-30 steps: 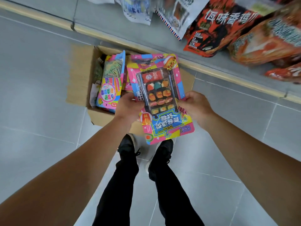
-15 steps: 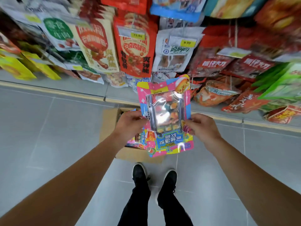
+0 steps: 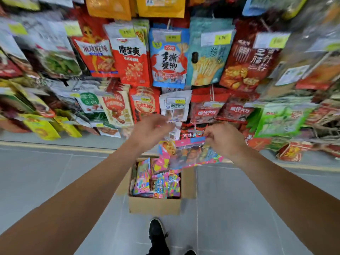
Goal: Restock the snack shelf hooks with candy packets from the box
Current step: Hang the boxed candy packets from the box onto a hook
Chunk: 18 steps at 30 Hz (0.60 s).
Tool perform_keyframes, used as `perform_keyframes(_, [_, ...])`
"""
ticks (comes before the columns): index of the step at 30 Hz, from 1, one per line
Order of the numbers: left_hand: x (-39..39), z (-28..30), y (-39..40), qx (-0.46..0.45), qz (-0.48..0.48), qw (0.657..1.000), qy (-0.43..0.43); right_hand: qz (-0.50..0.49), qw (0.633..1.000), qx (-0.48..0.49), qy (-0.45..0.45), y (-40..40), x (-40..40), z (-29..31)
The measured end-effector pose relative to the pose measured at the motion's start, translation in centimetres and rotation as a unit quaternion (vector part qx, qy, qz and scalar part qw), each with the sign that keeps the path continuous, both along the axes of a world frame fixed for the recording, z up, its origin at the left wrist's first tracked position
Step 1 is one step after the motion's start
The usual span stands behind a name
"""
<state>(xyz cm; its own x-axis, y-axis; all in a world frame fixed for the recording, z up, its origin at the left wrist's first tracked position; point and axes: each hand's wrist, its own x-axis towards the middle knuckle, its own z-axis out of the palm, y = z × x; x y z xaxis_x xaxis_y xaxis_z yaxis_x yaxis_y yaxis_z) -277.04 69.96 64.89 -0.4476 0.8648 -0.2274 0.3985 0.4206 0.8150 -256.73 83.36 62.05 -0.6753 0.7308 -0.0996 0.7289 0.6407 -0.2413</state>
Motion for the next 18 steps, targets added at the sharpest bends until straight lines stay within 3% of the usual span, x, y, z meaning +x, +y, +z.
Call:
perform_keyframes(3, [5.0,3.0,0.2,-0.108,-0.237,0.95,0.175,0.049,0.996,0.057,-0.051,-2.2,1.3,2.9])
perform_keyframes(6, [8.4,2.8,0.0,-0.151,-0.323,0.892,0.279,0.082,0.991,0.082,-0.072,-3.8,2.2,4.7])
perform_keyframes(8, [9.8,2.5,-0.6,-0.155,-0.301,0.892,0.298,0.076,0.992,0.086,-0.061,-4.5,3.1,6.0])
perform_keyframes(11, [10.9,3.1,-1.7,-0.116,-0.254,0.922,0.267,0.096,0.99,0.103,-0.004,-5.5,4.4,7.2])
perform_keyframes(14, [10.7,4.5,-2.4,-0.073,-0.198,0.955,0.207,0.1,0.988,0.085,0.088,-6.2,6.0,7.7])
perform_keyframes(18, [9.9,6.4,-3.3,-0.034,-0.156,0.976,0.15,0.022,0.967,0.042,0.249,-6.9,7.6,8.6])
